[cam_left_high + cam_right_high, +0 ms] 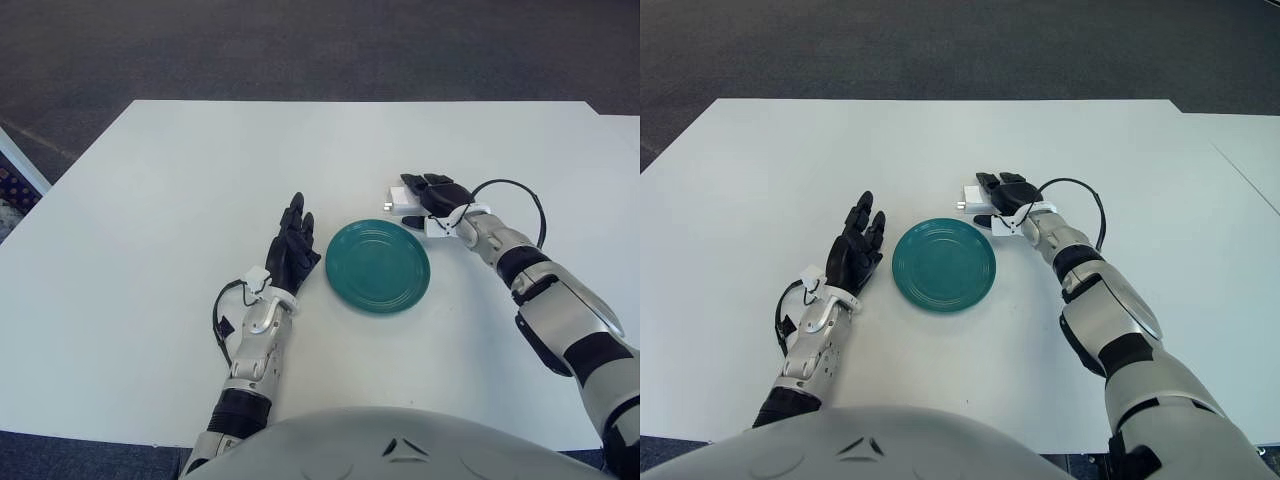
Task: Put the charger into the plate.
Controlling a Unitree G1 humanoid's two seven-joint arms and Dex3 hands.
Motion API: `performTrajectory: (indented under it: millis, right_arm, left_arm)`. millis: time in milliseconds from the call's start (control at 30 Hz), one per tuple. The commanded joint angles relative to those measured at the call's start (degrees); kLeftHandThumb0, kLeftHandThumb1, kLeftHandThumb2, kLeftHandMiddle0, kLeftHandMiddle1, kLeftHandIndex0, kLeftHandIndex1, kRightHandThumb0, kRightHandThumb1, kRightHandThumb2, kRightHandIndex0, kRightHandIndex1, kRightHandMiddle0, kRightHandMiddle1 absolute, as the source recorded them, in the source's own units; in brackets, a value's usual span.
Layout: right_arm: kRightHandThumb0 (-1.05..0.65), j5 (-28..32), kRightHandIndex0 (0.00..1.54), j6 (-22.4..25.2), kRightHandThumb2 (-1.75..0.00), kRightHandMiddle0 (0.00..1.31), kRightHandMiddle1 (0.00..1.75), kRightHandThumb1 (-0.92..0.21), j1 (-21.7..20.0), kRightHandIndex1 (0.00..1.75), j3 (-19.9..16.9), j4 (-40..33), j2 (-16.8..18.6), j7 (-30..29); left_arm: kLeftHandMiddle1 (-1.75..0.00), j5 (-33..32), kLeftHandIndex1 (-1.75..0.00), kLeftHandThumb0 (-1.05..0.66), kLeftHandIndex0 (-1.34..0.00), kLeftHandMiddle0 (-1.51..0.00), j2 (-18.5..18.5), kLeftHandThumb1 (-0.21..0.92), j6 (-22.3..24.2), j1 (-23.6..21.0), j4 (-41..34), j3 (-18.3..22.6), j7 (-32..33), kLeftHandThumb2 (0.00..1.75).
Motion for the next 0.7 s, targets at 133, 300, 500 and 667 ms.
performTrajectory:
  millis: [133, 300, 500, 667]
  right_arm:
    - [-0.84, -2.6, 0.28, -0.11, -0.68, 0.0, 0.71, -0.92, 2.29, 0.04, 2.14, 4.38, -3.06, 3.67]
    - [-0.74, -5.04, 0.31, -2.97, -0.62, 0.1, 1.56, -0.92, 0.71, 1.36, 4.21, 4.98, -6.08, 1.23]
    - [-0.64, -5.92, 0.63, -5.29, -0.63, 0.43, 1.73, -0.92, -1.02, 1.7, 4.61, 5.08, -9.27, 1.99]
    - [-0.61, -6.45, 0.75, -4.35, -0.72, 0.6, 1.74, -0.92, -1.81, 1.74, 5.02, 5.04, -9.79, 1.0]
  left_arm:
    - [0.0, 4.45, 0.0, -1.01, 0.0, 0.0, -5.94, 0.92, -2.56, -2.25, 1.78, -0.62, 6.04, 1.16]
    - [0.0, 7.74, 0.0, -1.04, 0.0, -0.01, -5.52, 0.92, -3.81, -3.32, 3.05, -1.2, 9.18, 1.11]
    - [-0.01, 8.39, -0.01, -1.05, -0.02, -0.02, -5.2, 0.92, -4.2, -4.29, 3.04, -1.3, 10.67, 1.08]
    - [-0.01, 8.12, -0.02, -1.05, -0.03, -0.03, -5.46, 0.92, -4.78, -4.81, 3.17, -1.13, 11.79, 1.07]
